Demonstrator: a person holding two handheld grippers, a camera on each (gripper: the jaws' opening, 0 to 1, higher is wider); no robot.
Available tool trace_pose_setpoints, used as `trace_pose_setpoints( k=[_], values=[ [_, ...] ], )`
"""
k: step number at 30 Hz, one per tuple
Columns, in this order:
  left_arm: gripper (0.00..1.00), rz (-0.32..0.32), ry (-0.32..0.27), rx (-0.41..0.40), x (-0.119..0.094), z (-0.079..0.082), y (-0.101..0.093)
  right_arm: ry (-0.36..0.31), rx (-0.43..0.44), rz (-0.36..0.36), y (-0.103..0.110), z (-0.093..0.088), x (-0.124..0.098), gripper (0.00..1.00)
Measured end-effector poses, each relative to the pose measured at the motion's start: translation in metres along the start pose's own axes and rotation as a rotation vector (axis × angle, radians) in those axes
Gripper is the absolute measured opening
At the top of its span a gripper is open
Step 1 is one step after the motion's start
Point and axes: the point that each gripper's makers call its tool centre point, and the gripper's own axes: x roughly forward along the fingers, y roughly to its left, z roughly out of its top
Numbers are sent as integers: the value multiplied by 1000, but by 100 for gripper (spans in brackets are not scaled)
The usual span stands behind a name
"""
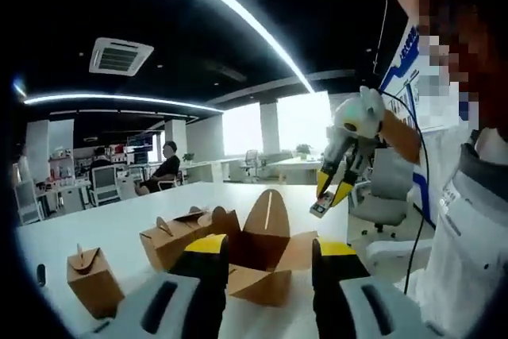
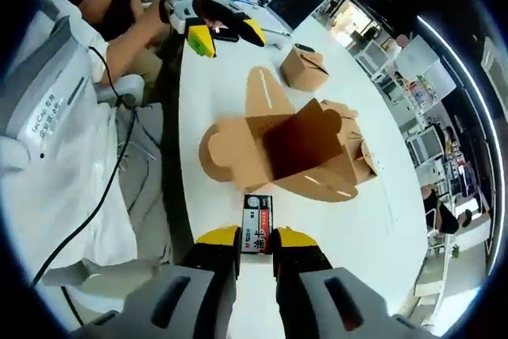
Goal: Pick up one paper box from the group, open the paper box, and remove the item inside
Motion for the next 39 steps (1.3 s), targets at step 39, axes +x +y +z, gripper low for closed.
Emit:
trace_pose_setpoints(
  k=[39],
  values=[
    [42, 31, -18, -34, -8, 2, 14, -76, 18, 229, 43, 25, 89, 17]
  ],
)
